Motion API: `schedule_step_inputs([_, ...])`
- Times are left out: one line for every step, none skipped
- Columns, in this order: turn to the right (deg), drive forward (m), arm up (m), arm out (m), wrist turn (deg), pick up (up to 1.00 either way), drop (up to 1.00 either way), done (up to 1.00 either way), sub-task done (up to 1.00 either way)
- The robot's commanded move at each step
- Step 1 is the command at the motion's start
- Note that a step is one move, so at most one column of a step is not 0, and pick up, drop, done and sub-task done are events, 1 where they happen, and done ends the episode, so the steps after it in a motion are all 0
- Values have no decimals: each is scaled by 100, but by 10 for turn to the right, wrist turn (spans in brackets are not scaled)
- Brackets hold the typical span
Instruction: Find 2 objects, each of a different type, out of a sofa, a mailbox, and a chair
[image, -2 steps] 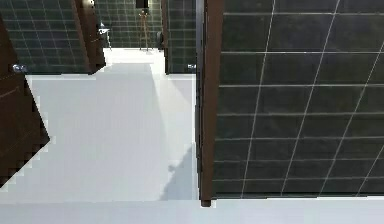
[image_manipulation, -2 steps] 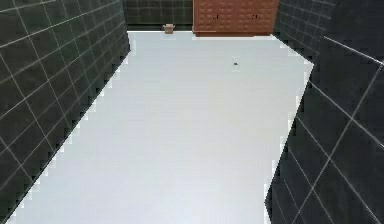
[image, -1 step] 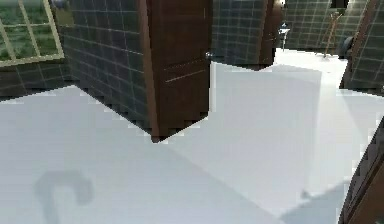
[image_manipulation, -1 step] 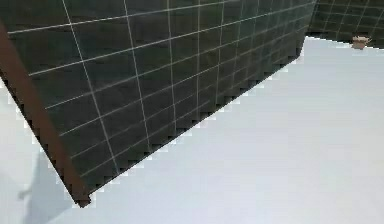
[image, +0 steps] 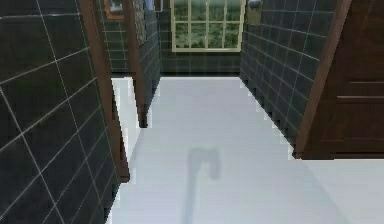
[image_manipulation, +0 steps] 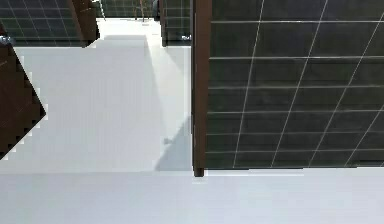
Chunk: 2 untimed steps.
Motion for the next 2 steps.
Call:
schedule_step_inputs([0, 100, 0, 0, 0, 0, 0, 0, 0])
schedule_step_inputs([0, 65, 0, 0, 0, 0, 0, 0, 0])
